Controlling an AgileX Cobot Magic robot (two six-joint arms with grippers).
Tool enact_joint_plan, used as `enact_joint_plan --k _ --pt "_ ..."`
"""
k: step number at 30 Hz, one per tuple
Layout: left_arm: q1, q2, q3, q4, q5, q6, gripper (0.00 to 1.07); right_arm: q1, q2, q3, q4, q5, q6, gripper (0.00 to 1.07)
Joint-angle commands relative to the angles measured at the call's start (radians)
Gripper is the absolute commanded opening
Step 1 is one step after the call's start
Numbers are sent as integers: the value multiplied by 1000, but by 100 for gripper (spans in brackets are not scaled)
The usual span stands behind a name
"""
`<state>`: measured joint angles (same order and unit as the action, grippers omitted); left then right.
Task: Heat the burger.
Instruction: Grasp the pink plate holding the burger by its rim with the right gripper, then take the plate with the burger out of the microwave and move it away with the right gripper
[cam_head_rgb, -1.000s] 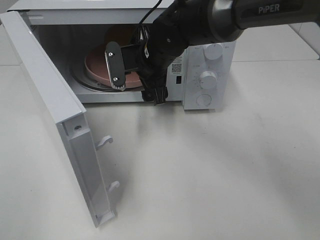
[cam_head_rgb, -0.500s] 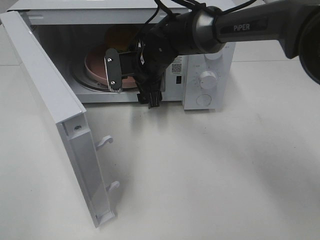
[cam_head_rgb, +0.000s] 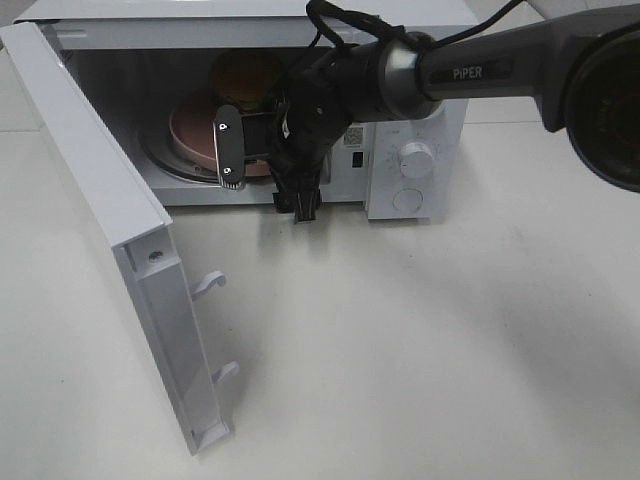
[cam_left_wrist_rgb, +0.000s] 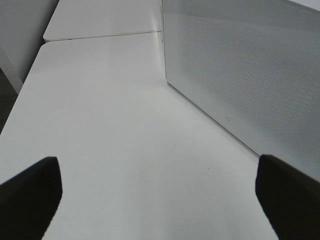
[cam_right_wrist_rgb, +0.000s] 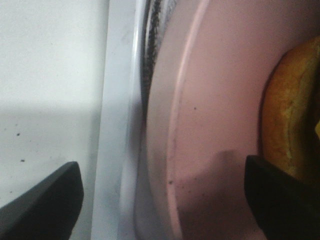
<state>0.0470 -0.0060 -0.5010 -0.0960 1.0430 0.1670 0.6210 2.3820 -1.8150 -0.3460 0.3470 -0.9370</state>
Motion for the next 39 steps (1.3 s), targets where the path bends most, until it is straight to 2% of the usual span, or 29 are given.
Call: enact_joint_plan --k 1,5,7,8,9,10,11,12,13,14,15,16,17,21,26,28,31,39 --pt "5 -18 3 0 0 -3 98 -2 19 -27 18 -3 12 83" --pt "5 -18 3 0 0 -3 98 -2 19 -29 39 -3 12 78" --pt "5 -18 3 0 0 -3 98 -2 19 -29 38 6 12 65" --pt "5 -18 3 0 0 -3 98 -2 19 -29 38 6 12 65" --pt "5 -18 3 0 0 -3 98 -2 19 -29 41 15 12 52" --pt "5 -18 3 0 0 -3 98 -2 19 -29 41 15 12 52" --pt "5 -18 3 0 0 -3 98 -2 19 -29 49 19 12 37" --pt "5 -18 3 0 0 -3 98 -2 19 -29 56 19 12 31" --pt "5 -18 3 0 0 -3 98 -2 19 -29 56 19 12 31" --pt "5 -18 3 0 0 -3 98 -2 19 -29 63 18 12 16" --pt "5 -18 3 0 0 -3 98 -2 19 -29 63 18 12 11" --pt "5 -18 3 0 0 -3 98 -2 19 -29 63 18 12 11" --pt "5 -18 3 0 0 -3 98 -2 19 -29 63 20 11 1" --pt "5 -18 3 0 0 -3 98 0 17 -29 63 32 7 0" --pt "5 -18 3 0 0 -3 98 9 4 -29 120 78 -64 0" --pt "5 -18 3 0 0 -3 98 10 -8 -29 208 120 -169 0" --pt "5 -18 3 0 0 -3 98 12 -19 -29 243 178 -253 0" --pt "5 -18 3 0 0 -3 98 12 -70 2 239 211 -308 0"
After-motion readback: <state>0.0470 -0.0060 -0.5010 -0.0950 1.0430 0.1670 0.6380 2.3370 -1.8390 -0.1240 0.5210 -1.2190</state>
